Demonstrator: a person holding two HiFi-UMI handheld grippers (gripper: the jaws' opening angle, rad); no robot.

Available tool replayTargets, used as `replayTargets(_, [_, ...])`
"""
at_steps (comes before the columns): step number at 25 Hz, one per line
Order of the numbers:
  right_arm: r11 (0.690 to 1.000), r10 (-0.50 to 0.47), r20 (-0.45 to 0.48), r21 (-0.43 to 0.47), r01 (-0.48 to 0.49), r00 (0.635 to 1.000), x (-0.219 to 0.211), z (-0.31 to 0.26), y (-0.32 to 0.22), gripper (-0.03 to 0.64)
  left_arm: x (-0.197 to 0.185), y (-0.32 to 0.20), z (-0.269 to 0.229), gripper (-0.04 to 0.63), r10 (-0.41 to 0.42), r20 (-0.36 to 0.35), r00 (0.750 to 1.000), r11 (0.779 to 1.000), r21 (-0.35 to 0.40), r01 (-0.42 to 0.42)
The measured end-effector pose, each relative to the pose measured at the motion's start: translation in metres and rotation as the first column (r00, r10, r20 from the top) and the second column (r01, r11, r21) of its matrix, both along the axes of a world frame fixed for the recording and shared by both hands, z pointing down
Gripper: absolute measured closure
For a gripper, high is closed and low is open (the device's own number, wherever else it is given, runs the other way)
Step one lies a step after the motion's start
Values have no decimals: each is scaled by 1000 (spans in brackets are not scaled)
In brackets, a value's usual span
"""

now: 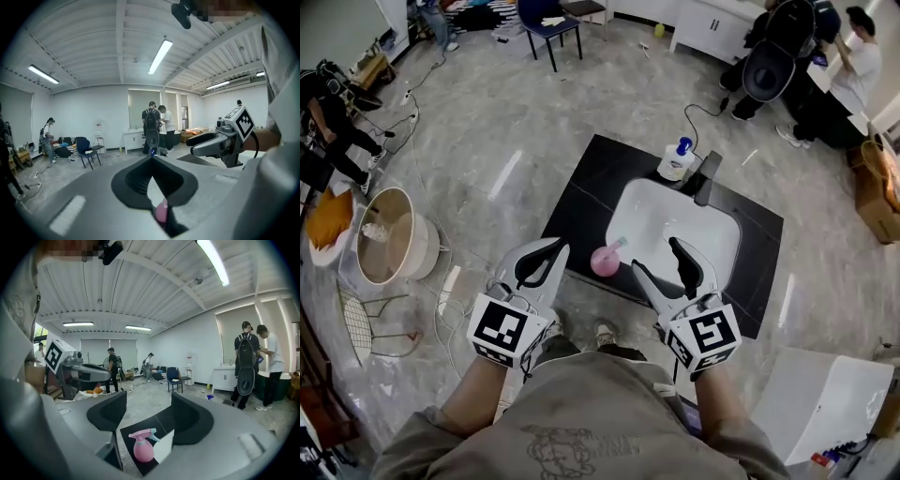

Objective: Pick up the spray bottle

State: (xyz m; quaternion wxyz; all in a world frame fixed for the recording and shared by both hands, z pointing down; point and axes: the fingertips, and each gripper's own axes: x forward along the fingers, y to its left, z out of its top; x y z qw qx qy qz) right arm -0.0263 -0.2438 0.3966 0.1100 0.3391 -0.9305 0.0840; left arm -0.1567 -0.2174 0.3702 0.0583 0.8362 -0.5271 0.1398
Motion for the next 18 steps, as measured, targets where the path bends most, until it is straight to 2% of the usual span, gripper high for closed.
replayTargets(10, [984,175,-5,-18,-175,985,-20,9,13,304,-24,-12,8,595,189,-1,982,982,-10,-189])
replayTargets(18, [973,230,-2,-16,-230,973,-48,6,35,302,-41,-10,8,595,279,-11,960,960,-26,-280])
